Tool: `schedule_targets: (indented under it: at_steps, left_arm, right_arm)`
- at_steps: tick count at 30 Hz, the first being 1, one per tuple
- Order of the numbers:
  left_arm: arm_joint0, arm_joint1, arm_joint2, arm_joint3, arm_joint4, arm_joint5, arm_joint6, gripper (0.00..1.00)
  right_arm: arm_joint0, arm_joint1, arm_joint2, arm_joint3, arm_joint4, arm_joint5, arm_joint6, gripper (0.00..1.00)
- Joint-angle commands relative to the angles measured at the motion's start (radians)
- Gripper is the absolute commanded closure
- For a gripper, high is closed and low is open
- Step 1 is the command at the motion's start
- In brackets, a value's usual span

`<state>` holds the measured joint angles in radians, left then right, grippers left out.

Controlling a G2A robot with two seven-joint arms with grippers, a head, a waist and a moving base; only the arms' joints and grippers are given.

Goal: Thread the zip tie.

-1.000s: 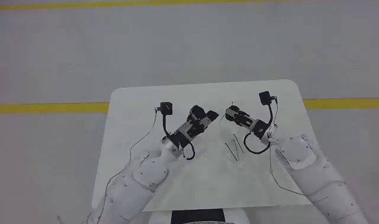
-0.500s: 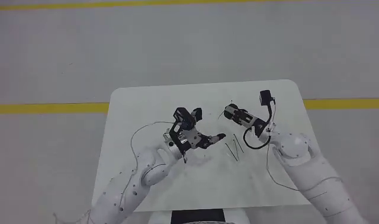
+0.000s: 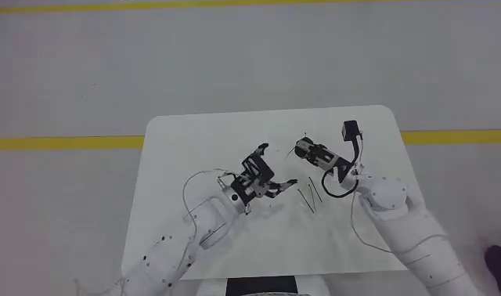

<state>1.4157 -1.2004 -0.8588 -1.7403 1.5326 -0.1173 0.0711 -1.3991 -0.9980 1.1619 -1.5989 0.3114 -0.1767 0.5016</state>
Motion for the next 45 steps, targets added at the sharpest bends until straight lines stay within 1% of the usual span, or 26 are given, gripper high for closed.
schedule_targets:
  at_steps: [1, 2, 3, 15, 17, 19, 22, 26, 29, 36, 37, 38, 39, 41, 45]
  left_arm:
    - [-0.002, -0.004, 0.012, 0.017, 0.016, 0.025, 0.038, 0.0]
    - [-0.006, -0.006, 0.019, 0.034, 0.025, 0.04, 0.058, 0.0]
    - [-0.015, -0.007, 0.028, 0.043, 0.037, 0.042, 0.071, 0.0]
    - [-0.015, -0.007, 0.028, 0.043, 0.037, 0.042, 0.071, 0.0]
    - [-0.012, -0.008, 0.028, 0.047, 0.005, 0.029, 0.091, 0.0]
    - [-0.002, -0.011, 0.022, 0.058, -0.081, 0.015, 0.143, 0.0]
    - [-0.004, -0.015, 0.018, 0.095, -0.167, -0.018, 0.2, 0.0]
    - [-0.014, -0.024, 0.028, 0.141, -0.237, -0.038, 0.24, 0.0]
    - [-0.028, -0.029, 0.039, 0.163, -0.256, -0.05, 0.265, 0.0]
    - [-0.028, -0.029, 0.039, 0.163, -0.256, -0.05, 0.265, 0.0]
    - [-0.03, -0.029, 0.039, 0.164, -0.246, -0.04, 0.257, 0.21]
    - [-0.03, -0.03, 0.042, 0.163, -0.236, -0.035, 0.25, 0.58]
    - [-0.032, -0.03, 0.044, 0.165, -0.227, -0.028, 0.24, 0.72]
    - [-0.032, -0.031, 0.045, 0.165, -0.213, -0.008, 0.232, 0.85]
    - [-0.034, -0.031, 0.046, 0.163, -0.184, 0.017, 0.215, 0.84]
  right_arm:
    - [0.003, -0.002, 0.001, 0.006, 0.017, -0.005, 0.01, 1.0]
    - [0.005, -0.004, 0.002, 0.011, 0.024, -0.009, 0.015, 1.0]
    - [0.005, -0.004, 0.002, 0.013, 0.024, -0.01, 0.016, 1.0]
    - [0.005, -0.004, 0.002, 0.013, 0.024, -0.01, 0.016, 1.0]
    - [0.005, -0.004, 0.002, 0.013, 0.024, -0.01, 0.016, 1.0]
    - [-0.003, -0.006, 0.002, 0.01, 0.031, -0.016, 0.006, 1.0]
    - [-0.011, -0.008, 0.009, 0.017, 0.066, -0.045, 0.038, 1.0]
    - [-0.016, -0.01, 0.019, 0.03, 0.099, -0.071, 0.084, 1.0]
    - [-0.016, -0.011, 0.022, 0.037, 0.135, -0.077, 0.13, 1.0]
    - [-0.016, -0.011, 0.022, 0.037, 0.135, -0.077, 0.13, 1.0]
    - [-0.016, -0.011, 0.022, 0.037, 0.135, -0.077, 0.13, 1.0]
    - [-0.016, -0.011, 0.022, 0.037, 0.135, -0.077, 0.13, 1.0]
    - [-0.018, -0.012, 0.02, 0.034, 0.129, -0.073, 0.119, 1.0]
    - [-0.021, -0.014, 0.017, 0.027, 0.116, -0.067, 0.105, 1.0]
    - [-0.025, -0.017, 0.015, 0.023, 0.101, -0.063, 0.099, 1.0]
